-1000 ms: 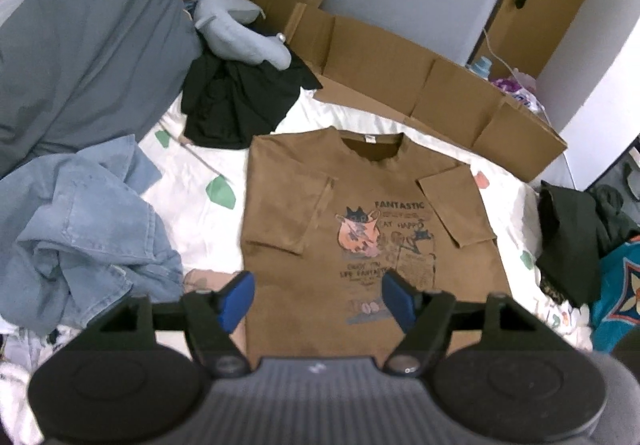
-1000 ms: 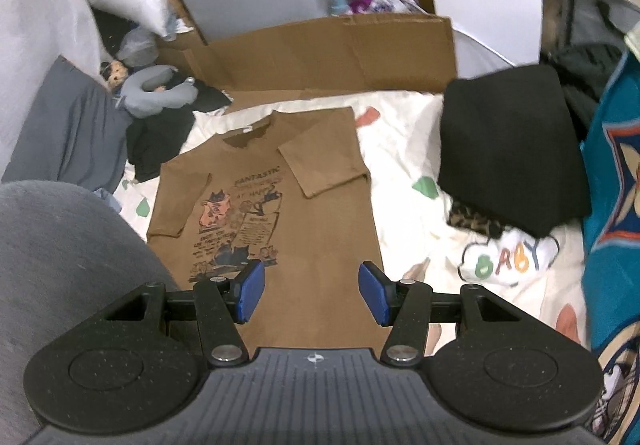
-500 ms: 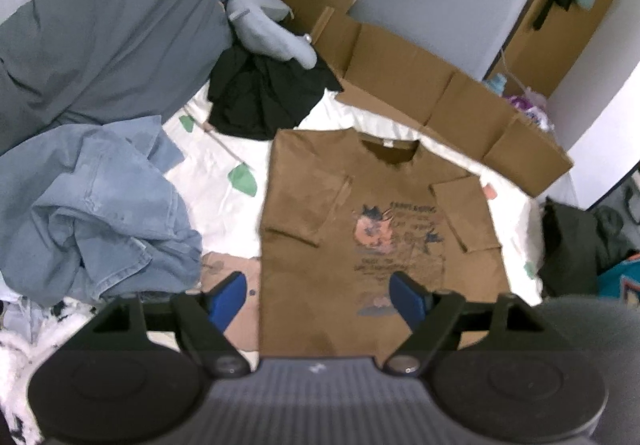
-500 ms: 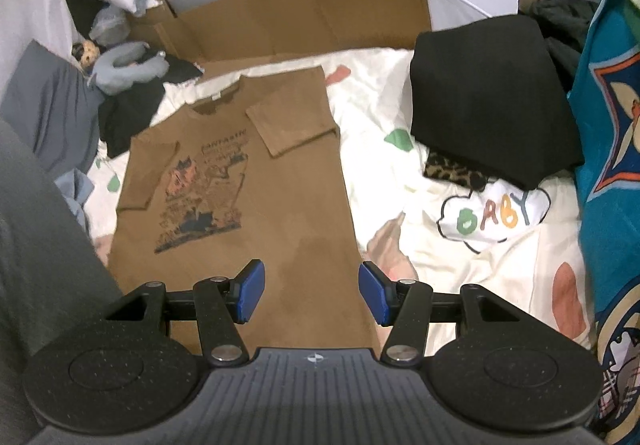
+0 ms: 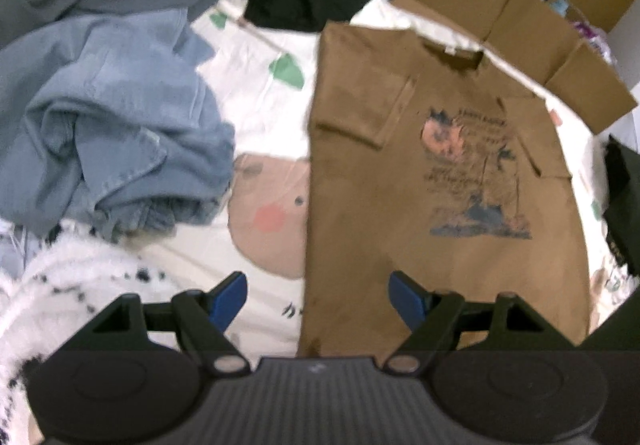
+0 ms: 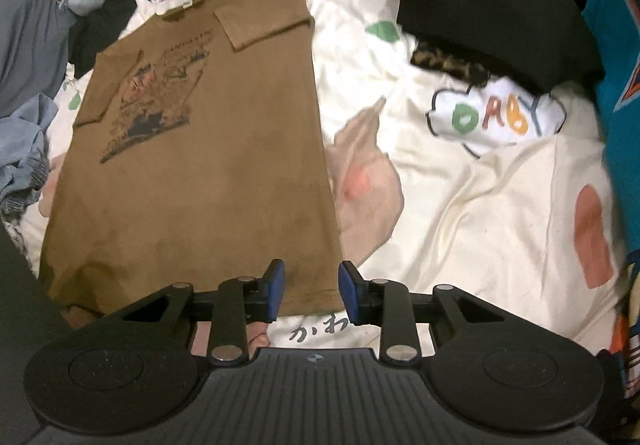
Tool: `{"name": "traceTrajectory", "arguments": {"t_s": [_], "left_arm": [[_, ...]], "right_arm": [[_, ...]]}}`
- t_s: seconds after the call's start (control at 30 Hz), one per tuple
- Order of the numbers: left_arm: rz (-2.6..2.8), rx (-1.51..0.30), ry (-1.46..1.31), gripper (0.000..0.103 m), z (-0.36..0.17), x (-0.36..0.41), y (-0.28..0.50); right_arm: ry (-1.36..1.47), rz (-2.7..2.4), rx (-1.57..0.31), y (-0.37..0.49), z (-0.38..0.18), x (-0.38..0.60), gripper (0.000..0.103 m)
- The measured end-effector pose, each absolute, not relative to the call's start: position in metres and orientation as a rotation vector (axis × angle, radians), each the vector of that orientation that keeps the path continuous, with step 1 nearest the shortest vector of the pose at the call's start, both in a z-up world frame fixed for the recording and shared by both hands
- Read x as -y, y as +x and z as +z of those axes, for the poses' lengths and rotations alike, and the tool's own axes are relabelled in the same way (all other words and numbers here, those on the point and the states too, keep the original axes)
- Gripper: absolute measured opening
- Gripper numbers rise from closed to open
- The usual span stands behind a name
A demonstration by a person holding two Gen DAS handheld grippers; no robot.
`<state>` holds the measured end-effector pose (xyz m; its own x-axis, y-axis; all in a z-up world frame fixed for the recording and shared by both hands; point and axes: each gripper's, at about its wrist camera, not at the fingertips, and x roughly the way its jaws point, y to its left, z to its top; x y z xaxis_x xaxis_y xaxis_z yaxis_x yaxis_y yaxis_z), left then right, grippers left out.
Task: Fold clothes
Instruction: 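Lower both grippers to the T-shirt hem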
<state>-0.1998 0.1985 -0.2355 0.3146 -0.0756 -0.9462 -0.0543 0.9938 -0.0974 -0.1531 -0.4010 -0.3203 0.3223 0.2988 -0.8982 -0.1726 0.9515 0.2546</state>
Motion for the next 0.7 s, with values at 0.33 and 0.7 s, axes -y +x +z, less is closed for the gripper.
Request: {"name": "traceTrajectory", "arguments": {"t_s": [0.33,0.7], "left_arm": [[0.015,-1.331,-0.098,0.080,-0.260,-0.198,-0.210],[0.025,-1.345,-0.072,0.080,-0.261,-0.195,-0.214]], "right_arm": [[0.121,0.284,-1.238,-0.134,-0.378,0.407,0.026],[0.083,0.278,-1.290,-0.125,-0.422,0.397,0.023]]}}
